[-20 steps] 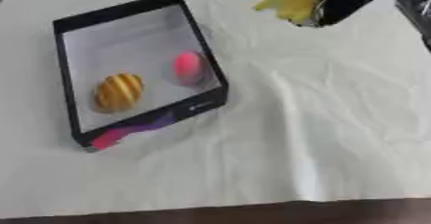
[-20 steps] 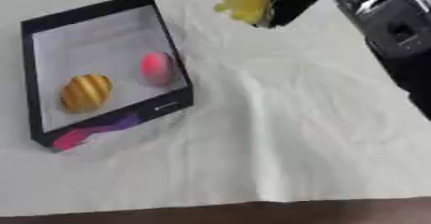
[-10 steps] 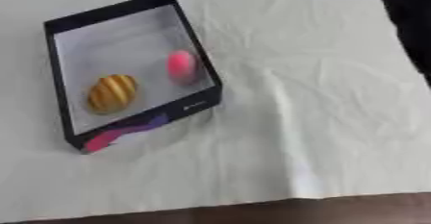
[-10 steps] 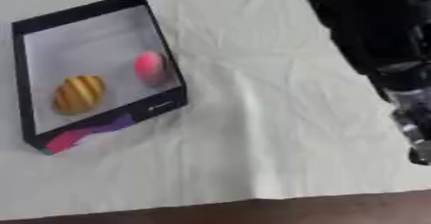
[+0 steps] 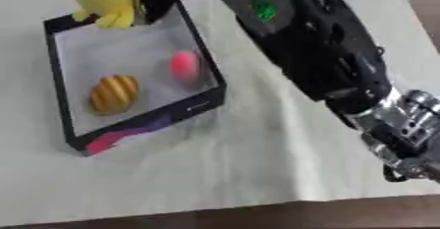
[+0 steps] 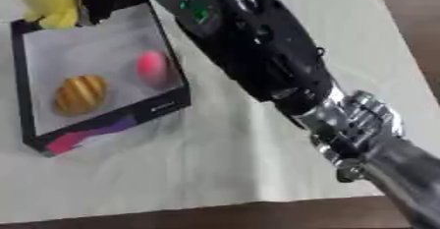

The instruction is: Pick up objects on the table and place them in the box.

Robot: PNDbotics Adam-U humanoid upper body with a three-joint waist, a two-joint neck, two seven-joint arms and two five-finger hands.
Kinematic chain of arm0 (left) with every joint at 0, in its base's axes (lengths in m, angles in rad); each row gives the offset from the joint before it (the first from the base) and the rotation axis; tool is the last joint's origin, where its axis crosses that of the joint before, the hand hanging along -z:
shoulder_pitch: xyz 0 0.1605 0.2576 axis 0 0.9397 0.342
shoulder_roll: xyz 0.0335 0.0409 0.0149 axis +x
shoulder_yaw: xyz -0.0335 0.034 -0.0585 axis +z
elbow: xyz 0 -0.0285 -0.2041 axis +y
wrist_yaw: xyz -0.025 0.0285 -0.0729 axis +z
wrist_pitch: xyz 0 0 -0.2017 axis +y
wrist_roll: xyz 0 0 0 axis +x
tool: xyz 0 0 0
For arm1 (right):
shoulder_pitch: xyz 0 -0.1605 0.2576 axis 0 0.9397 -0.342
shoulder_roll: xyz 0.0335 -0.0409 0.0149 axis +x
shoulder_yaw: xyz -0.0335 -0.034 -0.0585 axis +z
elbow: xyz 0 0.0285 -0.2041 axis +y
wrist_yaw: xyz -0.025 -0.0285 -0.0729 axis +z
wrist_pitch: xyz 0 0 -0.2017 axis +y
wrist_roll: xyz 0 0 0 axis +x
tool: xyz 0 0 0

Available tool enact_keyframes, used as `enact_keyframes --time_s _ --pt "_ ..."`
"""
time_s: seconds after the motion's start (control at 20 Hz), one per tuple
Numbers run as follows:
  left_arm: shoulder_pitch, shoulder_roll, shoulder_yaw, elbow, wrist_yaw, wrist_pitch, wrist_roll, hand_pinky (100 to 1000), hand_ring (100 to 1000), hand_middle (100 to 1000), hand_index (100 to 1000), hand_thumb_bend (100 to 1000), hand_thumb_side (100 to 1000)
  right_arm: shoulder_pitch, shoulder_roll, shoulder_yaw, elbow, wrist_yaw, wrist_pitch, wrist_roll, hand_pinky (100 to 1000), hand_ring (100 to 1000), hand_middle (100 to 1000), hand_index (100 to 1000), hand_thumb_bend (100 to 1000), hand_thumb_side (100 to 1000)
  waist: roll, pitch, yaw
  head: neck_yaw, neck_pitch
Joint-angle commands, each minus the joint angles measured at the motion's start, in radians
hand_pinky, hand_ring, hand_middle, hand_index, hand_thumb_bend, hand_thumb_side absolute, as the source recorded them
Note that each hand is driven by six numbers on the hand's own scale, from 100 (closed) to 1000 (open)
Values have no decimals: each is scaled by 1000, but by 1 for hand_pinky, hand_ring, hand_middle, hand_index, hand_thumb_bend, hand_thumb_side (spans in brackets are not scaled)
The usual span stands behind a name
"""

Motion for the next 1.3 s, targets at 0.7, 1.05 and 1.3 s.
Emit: enact_keyframes --time_s 0.7,1.05,1.3 --pt "7 24 11 -13 -2 0 3 768 839 842 850 476 622 12 -17 -48 76 39 -104 -95 856 838 841 914 431 507 17 -18 -9 17 -7" --pt "30 26 21 -8 -7 -2 16 767 830 844 851 477 616 33 -219 -179 -218 -235 148 -307 801 750 743 871 348 382 16 -37 -34 50 6" --pt "40 21 23 1 -6 -2 23 767 830 843 851 477 619 181 -374 -275 -374 -525 277 -531 822 769 760 885 315 388 14 -46 -55 77 10"
